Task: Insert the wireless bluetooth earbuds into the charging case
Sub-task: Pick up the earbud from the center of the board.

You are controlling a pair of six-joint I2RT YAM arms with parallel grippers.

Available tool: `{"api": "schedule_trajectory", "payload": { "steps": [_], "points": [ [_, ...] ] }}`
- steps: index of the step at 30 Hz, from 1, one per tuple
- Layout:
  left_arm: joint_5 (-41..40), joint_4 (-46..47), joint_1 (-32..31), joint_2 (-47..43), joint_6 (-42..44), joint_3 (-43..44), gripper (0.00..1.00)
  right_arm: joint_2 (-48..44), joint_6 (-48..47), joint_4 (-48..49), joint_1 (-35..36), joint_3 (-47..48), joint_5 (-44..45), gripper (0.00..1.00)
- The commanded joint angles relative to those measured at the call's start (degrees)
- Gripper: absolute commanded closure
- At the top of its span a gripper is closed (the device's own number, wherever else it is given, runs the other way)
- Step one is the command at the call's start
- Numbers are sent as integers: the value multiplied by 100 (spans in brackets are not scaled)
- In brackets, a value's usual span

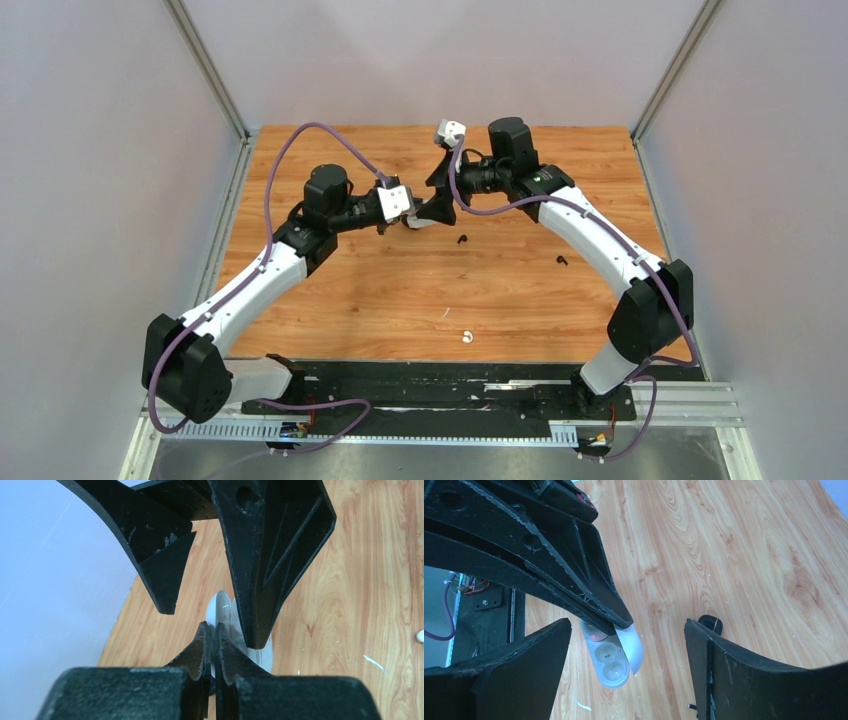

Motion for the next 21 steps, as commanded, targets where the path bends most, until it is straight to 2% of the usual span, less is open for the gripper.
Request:
{"api": "schedule_trajectory", "payload": {
  "steps": [1, 15, 21],
  "points": [
    [12, 229, -29, -82, -101, 153, 100, 28, -77, 150, -23, -15, -301, 16],
    [21, 269, -29, -105, -157, 133, 100, 158, -258, 151, -28, 94, -69, 21],
    [66, 296, -29, -119, -117, 108, 100, 221, -61, 272, -25, 172, 21, 24]
  ]
}}
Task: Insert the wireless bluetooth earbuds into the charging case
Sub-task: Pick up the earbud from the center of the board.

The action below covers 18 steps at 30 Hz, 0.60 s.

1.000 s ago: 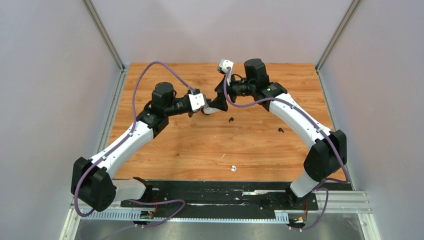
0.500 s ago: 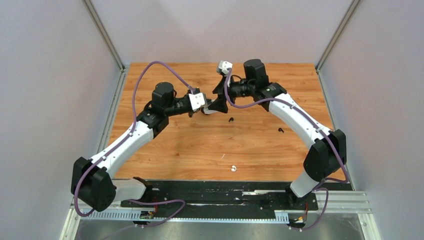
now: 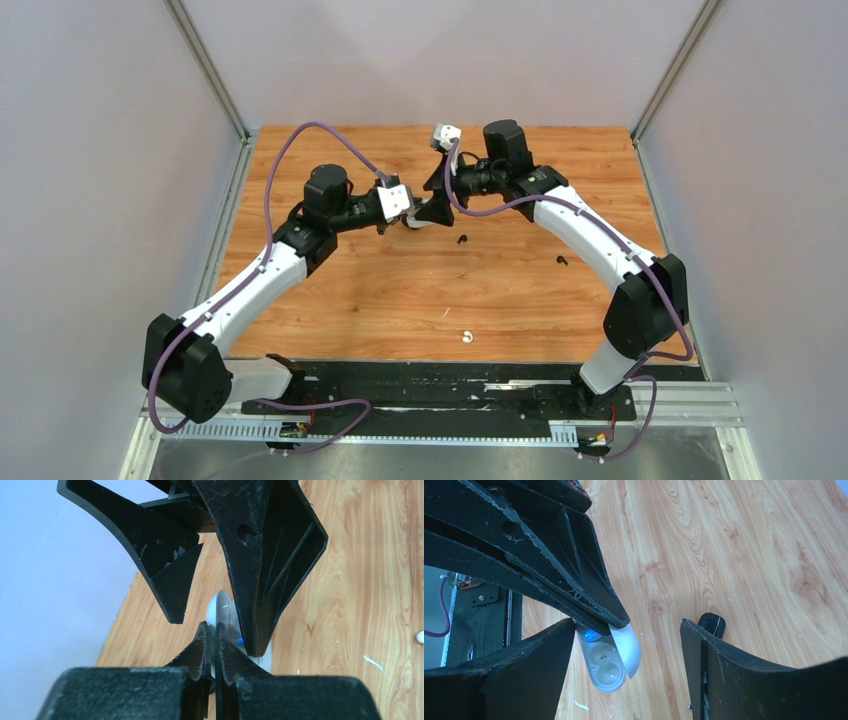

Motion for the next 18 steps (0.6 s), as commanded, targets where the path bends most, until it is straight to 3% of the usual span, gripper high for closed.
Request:
{"api": "schedule_trajectory", "payload": {
  "steps": [1, 18],
  "points": [
    [124, 297, -29, -120, -32, 95, 100, 85, 124, 292, -23, 220, 108, 24],
    [102, 280, -30, -182, 138, 51, 100, 155, 352, 415, -23, 224, 507, 28]
  ]
}}
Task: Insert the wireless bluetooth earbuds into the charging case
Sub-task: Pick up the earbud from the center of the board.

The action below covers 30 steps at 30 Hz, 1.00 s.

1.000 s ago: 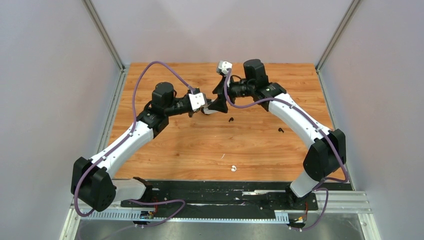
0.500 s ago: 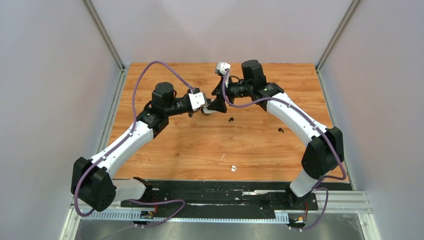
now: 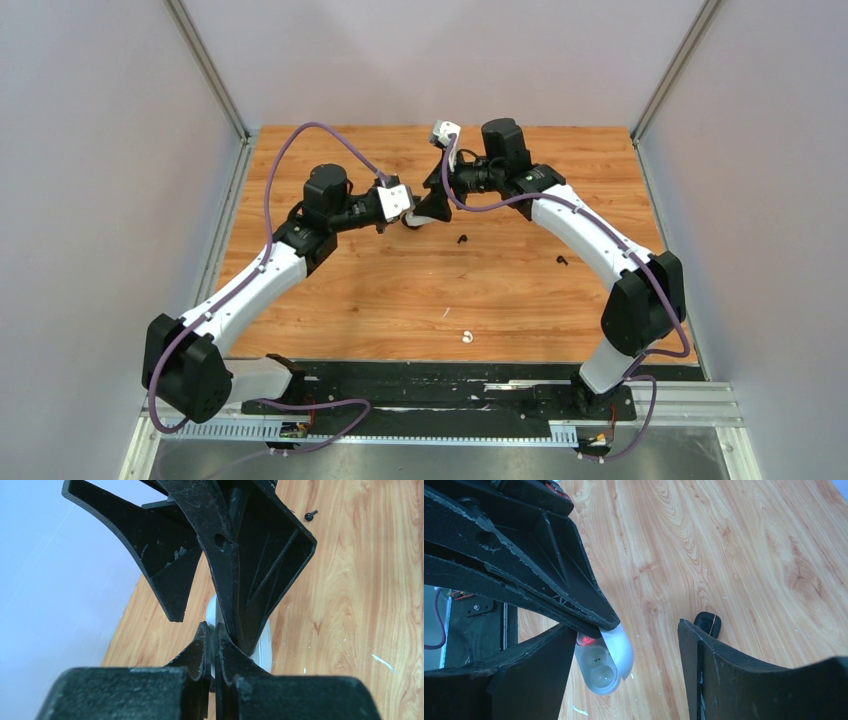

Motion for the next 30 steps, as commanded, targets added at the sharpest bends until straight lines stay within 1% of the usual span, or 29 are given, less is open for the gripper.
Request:
{"api": "schedule_trajectory", "payload": {
  "steps": [1, 5, 10, 14, 16, 18, 19, 21, 22, 24, 26, 30],
  "points": [
    [196, 264, -38, -183, 32, 48, 100, 31, 72, 276, -25, 145, 302, 28],
    [157, 234, -38, -157, 61, 42, 100, -52, 130, 284, -29, 254, 129, 26],
    [-112, 107, -38, -90, 167, 88, 100, -242, 414, 216, -200, 681, -464, 22],
    [-244, 84, -37, -36, 194, 105, 100, -375, 676, -116, -408, 809, -921, 21],
    [-300, 46, -38, -19, 193, 135, 100, -524, 580, -335, -480, 667, -917, 21],
    [-365, 23, -34, -22, 192, 147, 100, -749, 285, -528, -539, 343, -784, 21],
    [-425, 9, -37, -23, 192, 142, 100, -905, -35, -595, -547, 66, -660, 22],
    [-518, -51, -36, -47, 198, 130, 100, -1226, -488, -604, -552, -613, -375, 24],
    [-587, -96, -37, -83, 194, 116, 100, -1374, -747, -615, -550, -1091, -336, 25],
    [-693, -150, -33, -157, 151, 84, 100, -1594, -1237, -618, -552, -1670, -366, 29],
    [-798, -189, -30, -240, 24, -6, 100, -1603, -1668, -712, -539, -2046, -498, 35],
    [-908, -368, -28, -435, -208, -177, 100, -1276, -2592, -1154, -450, -2501, -599, 43]
  ]
}}
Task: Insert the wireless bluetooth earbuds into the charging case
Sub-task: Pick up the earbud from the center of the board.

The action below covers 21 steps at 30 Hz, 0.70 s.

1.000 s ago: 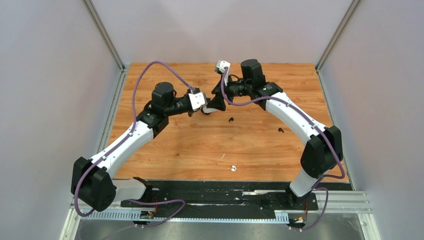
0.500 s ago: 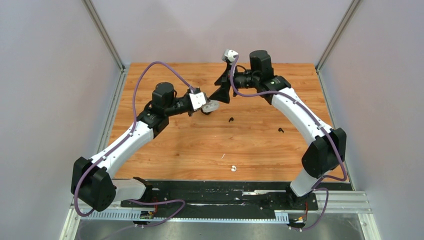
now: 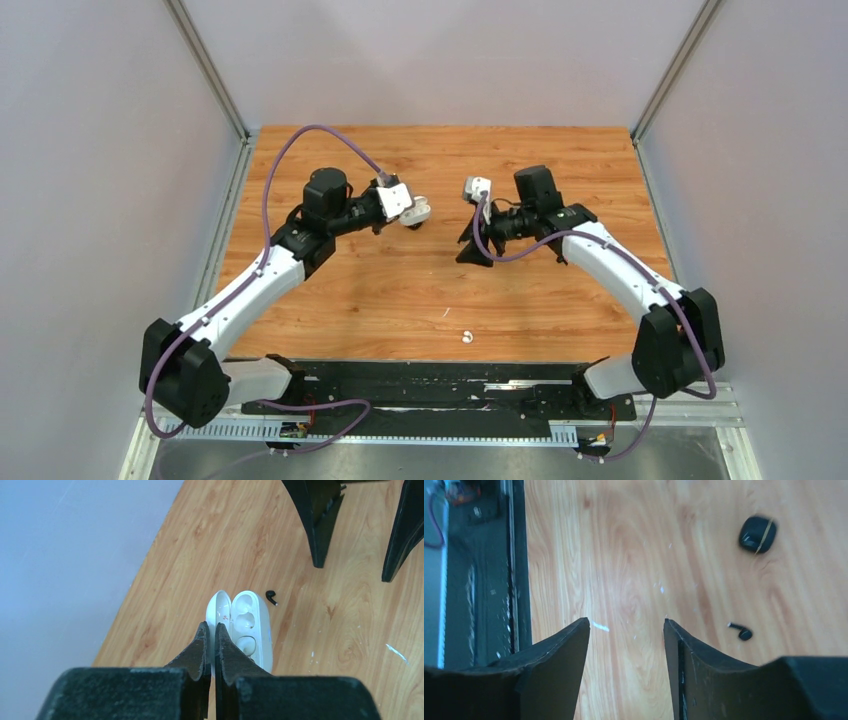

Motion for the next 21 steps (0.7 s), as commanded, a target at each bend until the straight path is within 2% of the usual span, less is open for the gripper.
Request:
{"api": "schedule_trajectory", "payload": {
  "steps": [1, 5, 9, 11, 16, 21],
  "points": [
    [-207, -171, -11, -424, -280, -157, 100, 301, -1425, -527, 154, -494, -132, 45],
    [-378, -412, -16, -641, -446, -312, 100, 256, -2426, -902, 531, -1159, 37, 53],
    [-428, -525, -12, -840, -568, -429, 100, -388, -4334, -1037, 809, -2033, 33, 58],
    [-423, -568, -14, -881, -615, -454, 100, -649, -4998, -1052, 892, -2361, -94, 61],
    [-448, -503, -11, -878, -666, -503, 100, -583, -6255, -1523, 1079, -2382, -390, 66],
    [-447, -371, -16, -853, -716, -577, 100, -363, -6872, -1725, 1207, -2373, -531, 68]
  ]
}}
